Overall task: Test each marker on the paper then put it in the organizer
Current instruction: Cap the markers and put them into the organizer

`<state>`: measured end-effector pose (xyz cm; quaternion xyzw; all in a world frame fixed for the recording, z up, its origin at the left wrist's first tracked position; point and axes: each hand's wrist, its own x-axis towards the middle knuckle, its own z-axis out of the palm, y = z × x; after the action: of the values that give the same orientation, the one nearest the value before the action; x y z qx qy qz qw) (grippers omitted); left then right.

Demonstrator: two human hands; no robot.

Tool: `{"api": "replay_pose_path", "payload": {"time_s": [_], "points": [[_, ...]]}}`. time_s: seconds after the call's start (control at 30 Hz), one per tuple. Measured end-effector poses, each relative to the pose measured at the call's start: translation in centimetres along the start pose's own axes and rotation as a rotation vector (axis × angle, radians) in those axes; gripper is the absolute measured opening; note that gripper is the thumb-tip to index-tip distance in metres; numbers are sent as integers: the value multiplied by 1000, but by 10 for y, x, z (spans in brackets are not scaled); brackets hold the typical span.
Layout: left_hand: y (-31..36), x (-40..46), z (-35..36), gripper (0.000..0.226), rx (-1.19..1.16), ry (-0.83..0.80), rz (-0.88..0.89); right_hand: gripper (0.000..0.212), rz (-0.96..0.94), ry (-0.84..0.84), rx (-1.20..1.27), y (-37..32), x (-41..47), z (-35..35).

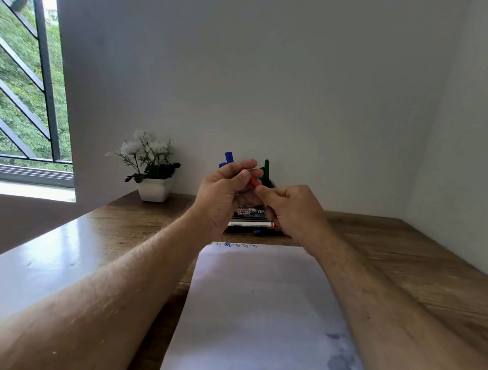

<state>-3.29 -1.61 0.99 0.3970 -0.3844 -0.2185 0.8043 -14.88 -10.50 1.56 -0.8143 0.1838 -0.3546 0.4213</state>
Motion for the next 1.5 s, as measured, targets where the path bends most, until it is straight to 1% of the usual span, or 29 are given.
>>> {"api": "replay_pose_path", "payload": {"time_s": [0.1, 0.27, 0.33, 0.43, 0.53, 0.57, 0.63, 0.67, 0.7, 0.73, 0.8, 0.87, 0.9, 0.93, 1.0, 1.03, 1.1, 1.13, 1.23, 1.37, 1.43, 1.5], "points": [[1, 0, 3, 22, -22, 10, 18, 37, -75, 61, -99, -3, 0, -3], [3, 3, 2, 21, -85, 12, 38, 48, -87, 142, -197, -3, 0, -5], [3, 3, 1, 21, -81, 29, 46, 50, -74, 143, -193, -2, -1, -5], [4, 4, 0, 22, -57, 112, 78, 43, -7, 93, -203, 1, -2, -6], [7, 5, -3, 27, 65, 212, 70, 34, 115, 39, -242, 5, -1, -7], [7, 5, -4, 29, 103, 234, 33, 33, 163, 31, -244, 7, -1, -8], [6, 4, -3, 33, 206, 246, -103, 29, 237, 34, -199, 8, 1, -9], [5, 2, -3, 34, 308, 219, -168, 24, 259, 37, -137, 9, 2, -10], [3, 2, -3, 36, 443, 165, -212, 16, 271, 40, -53, 10, 2, -10], [2, 1, -3, 37, 582, 86, -235, 14, 280, 47, 42, 11, 2, -11], [-1, -2, -2, 37, 846, -103, -237, 19, 279, 54, 155, 13, 2, -11], [0, -5, -2, 33, 1135, -289, -223, 16, 271, 50, 226, 12, 2, -11], [1, -6, -2, 28, 1240, -357, -231, 19, 291, 42, 285, 12, 3, -11], [2, -7, -3, 24, 1292, -404, -244, 24, 325, 33, 358, 11, 3, -11], [4, -7, -6, 16, 1338, -469, -263, 26, 366, 22, 426, 12, 3, -11], [4, -6, -8, 15, 1374, -497, -271, 23, 368, 11, 411, 13, 3, -12], [3, -5, -11, 19, 1435, -536, -278, 14, 365, -13, 339, 17, 2, -13], [1, -4, -12, 22, 1452, -543, -291, 11, 361, -28, 291, 17, 1, -14], [-4, -4, -13, 24, 1465, -560, -396, 23, 354, -107, 179, 18, -1, -13], [-7, -4, -11, 23, 1434, -564, -466, 10, 375, -234, 53, 17, -4, -9], [-7, -3, -11, 23, 1414, -563, -478, 7, 352, -255, -1, 18, -4, -8], [-7, -3, -11, 22, 1404, -562, -486, 8, 297, -243, -57, 21, -4, -9]]}}
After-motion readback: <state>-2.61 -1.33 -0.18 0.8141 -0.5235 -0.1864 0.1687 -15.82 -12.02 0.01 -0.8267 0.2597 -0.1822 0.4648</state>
